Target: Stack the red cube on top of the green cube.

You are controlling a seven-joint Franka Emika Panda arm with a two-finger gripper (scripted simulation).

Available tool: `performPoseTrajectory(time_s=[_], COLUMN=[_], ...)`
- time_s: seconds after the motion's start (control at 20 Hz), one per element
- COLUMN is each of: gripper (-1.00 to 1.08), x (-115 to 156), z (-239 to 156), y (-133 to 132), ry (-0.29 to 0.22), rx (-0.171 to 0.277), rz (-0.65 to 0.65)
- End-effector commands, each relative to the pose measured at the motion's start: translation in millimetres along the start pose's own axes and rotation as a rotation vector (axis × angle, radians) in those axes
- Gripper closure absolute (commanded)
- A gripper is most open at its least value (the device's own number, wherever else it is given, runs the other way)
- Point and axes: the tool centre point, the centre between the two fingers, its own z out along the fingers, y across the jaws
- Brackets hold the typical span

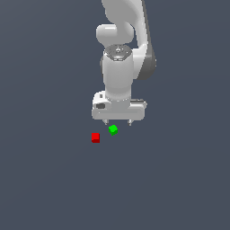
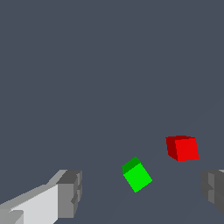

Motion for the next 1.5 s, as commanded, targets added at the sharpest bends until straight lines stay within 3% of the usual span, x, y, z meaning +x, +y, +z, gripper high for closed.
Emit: performPoseTrajectory(time_s=[0.0, 0.4, 1.05, 1.45], gripper=[-0.92, -0.92, -0.92, -0.92], x=[0.0, -4.6, -22.4, -24.3], z=[0.0, 17.3, 99.1, 118.5], y=[0.0, 17.5, 102.5, 123.9], ry=[0.000, -0.011, -0.066, -0.078], rx=[0.000, -0.002, -0.014, -0.018], rz=[0.000, -0.016, -0.092, -0.110])
